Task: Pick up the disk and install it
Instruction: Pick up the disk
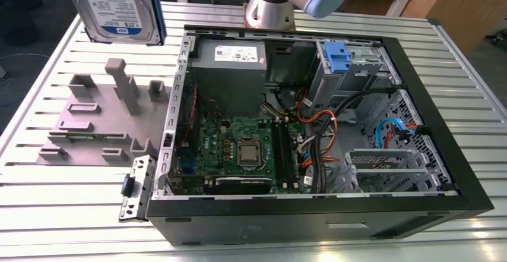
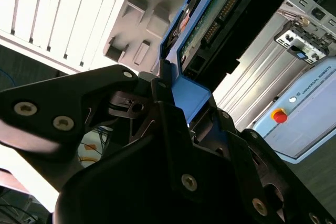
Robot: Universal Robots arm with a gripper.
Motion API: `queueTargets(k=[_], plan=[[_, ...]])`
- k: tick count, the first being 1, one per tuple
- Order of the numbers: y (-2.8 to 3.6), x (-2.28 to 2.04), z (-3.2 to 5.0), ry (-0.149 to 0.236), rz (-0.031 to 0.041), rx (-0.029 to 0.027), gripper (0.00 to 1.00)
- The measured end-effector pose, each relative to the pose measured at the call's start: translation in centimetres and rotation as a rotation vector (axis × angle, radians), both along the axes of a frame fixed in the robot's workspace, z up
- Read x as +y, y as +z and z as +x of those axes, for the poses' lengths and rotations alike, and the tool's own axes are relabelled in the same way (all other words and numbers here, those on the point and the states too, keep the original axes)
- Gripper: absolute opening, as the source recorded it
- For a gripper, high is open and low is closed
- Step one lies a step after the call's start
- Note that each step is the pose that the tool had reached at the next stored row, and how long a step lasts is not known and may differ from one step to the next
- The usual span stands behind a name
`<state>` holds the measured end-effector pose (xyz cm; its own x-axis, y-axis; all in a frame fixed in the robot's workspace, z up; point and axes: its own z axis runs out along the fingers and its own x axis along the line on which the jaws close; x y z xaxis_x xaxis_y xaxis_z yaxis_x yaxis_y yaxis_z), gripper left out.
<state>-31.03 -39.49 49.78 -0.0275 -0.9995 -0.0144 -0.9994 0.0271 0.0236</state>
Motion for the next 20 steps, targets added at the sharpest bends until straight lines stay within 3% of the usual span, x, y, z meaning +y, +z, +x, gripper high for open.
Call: queueTargets(k=[5,20], plan=[[-0.02,-0.47,0.14,0.000,-0.0010,-0.0001,0.36],[-0.05,-0.55,2.13,0.000,-0.0010,-0.0001,0.36]])
